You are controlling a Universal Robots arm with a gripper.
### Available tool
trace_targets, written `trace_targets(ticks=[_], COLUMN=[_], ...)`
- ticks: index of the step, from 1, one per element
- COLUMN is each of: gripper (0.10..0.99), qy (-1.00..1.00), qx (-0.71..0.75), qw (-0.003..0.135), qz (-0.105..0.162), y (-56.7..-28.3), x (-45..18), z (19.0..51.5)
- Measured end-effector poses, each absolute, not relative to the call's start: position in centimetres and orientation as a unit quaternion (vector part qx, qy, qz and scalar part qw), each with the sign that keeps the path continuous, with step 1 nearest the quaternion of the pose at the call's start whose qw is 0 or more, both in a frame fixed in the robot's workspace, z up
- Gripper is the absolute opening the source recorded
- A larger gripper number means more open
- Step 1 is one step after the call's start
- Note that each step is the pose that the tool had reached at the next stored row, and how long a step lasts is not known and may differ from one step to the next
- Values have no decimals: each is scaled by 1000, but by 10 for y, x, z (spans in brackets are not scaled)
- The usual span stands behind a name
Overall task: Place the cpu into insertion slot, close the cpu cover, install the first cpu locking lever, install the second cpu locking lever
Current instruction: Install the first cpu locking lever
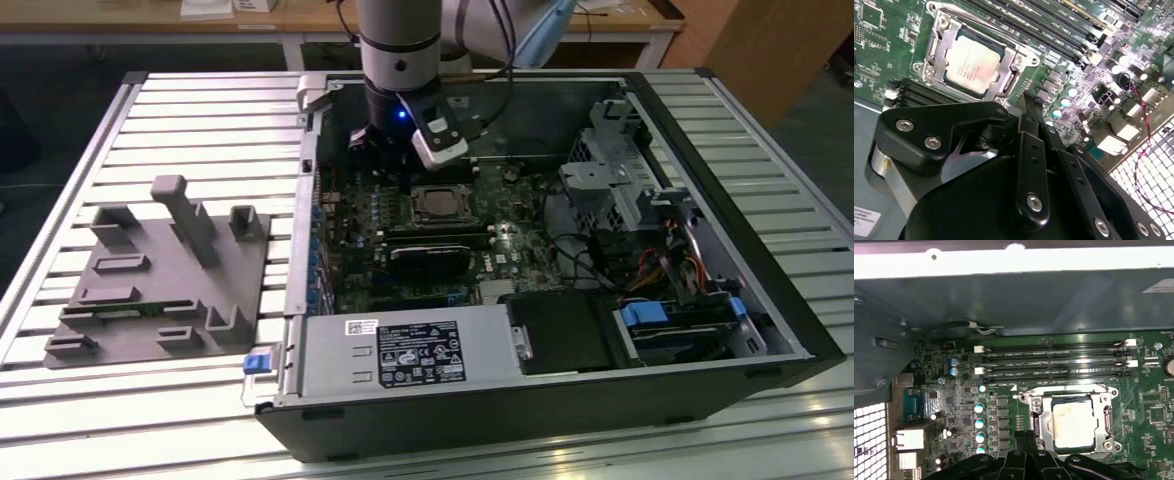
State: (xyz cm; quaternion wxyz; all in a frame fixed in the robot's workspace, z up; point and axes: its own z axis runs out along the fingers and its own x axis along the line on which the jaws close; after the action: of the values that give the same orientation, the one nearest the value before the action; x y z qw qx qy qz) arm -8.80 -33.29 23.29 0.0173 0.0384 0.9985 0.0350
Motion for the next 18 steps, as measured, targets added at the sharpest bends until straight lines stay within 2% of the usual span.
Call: trace_targets(ticks=[7,18], gripper=[106,106], qy=[998,997], qx=[38,39], qw=[17,16], qz=[36,70], y=[-333,-333], x=[-89,-97], z=[233,233])
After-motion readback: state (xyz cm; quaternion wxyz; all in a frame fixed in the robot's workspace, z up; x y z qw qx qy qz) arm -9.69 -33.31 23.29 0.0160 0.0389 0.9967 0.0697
